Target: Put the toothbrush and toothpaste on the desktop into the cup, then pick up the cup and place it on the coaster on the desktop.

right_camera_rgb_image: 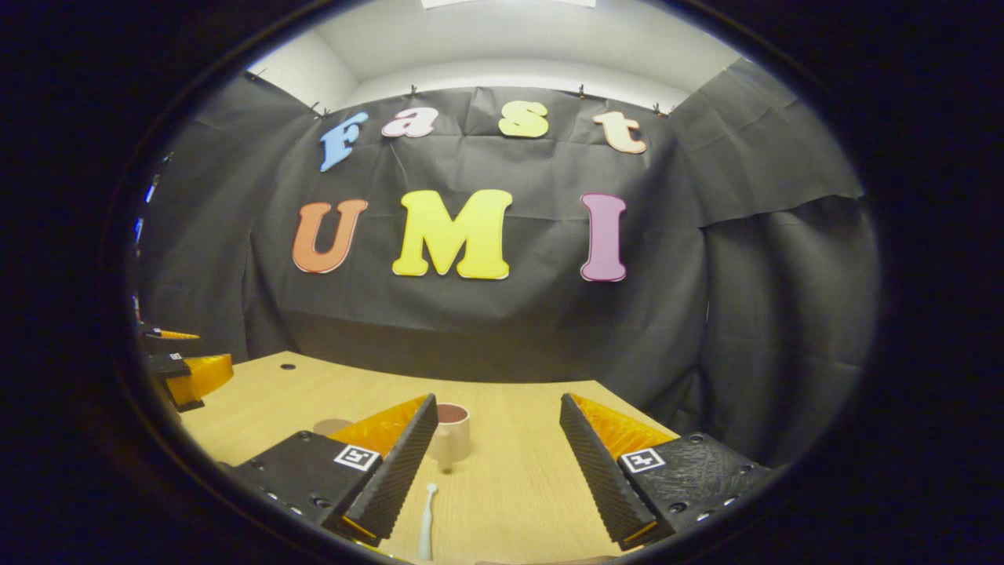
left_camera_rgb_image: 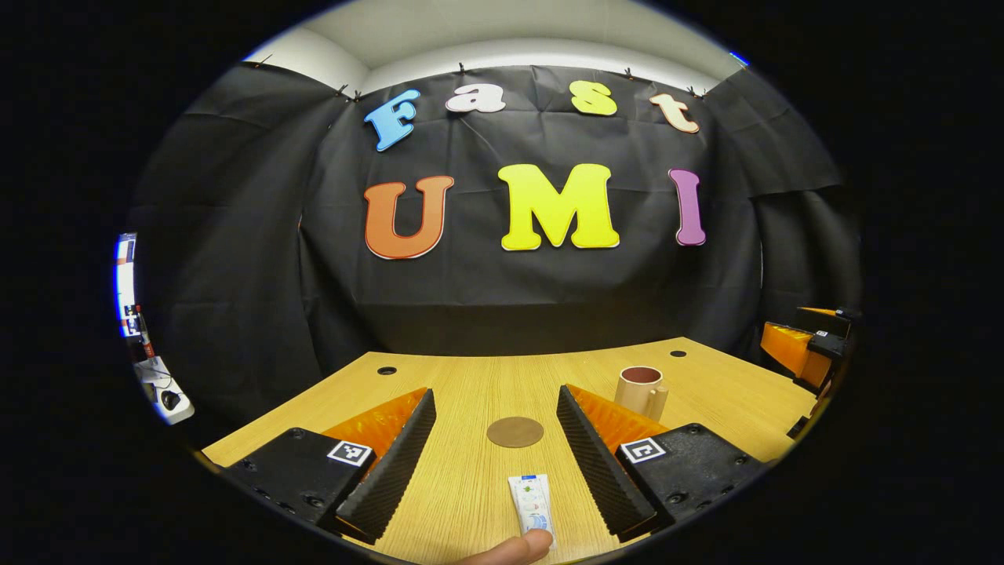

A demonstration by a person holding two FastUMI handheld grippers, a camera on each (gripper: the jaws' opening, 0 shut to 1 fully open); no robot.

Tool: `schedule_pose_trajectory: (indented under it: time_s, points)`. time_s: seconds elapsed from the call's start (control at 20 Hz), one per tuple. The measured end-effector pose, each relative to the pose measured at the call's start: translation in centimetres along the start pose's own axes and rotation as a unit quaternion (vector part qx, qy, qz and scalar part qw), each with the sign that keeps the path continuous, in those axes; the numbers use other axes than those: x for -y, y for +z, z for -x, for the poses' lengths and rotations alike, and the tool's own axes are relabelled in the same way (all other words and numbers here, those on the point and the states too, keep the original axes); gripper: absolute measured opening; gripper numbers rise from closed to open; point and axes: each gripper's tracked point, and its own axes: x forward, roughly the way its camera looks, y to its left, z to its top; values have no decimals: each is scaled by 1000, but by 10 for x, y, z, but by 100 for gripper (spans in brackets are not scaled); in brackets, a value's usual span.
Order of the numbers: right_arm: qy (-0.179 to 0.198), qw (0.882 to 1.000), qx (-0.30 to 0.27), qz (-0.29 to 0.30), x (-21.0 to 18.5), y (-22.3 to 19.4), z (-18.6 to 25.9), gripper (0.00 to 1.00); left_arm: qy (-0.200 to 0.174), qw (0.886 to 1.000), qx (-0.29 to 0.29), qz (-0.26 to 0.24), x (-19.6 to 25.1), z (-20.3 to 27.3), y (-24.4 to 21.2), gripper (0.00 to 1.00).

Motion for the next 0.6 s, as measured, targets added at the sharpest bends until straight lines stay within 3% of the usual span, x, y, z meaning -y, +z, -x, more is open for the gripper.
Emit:
schedule_pose_trajectory:
  time_s: [0.4, 0.6]
  points:
    - [17, 1000, -17, 12, -14, -16, -5, 96, 1, 1000, -8, 7, -3, -1, -10, 99]
    - [40, 997, -62, 11, -31, -47, -14, 99, 0, 1000, -13, 12, -4, -3, -16, 99]
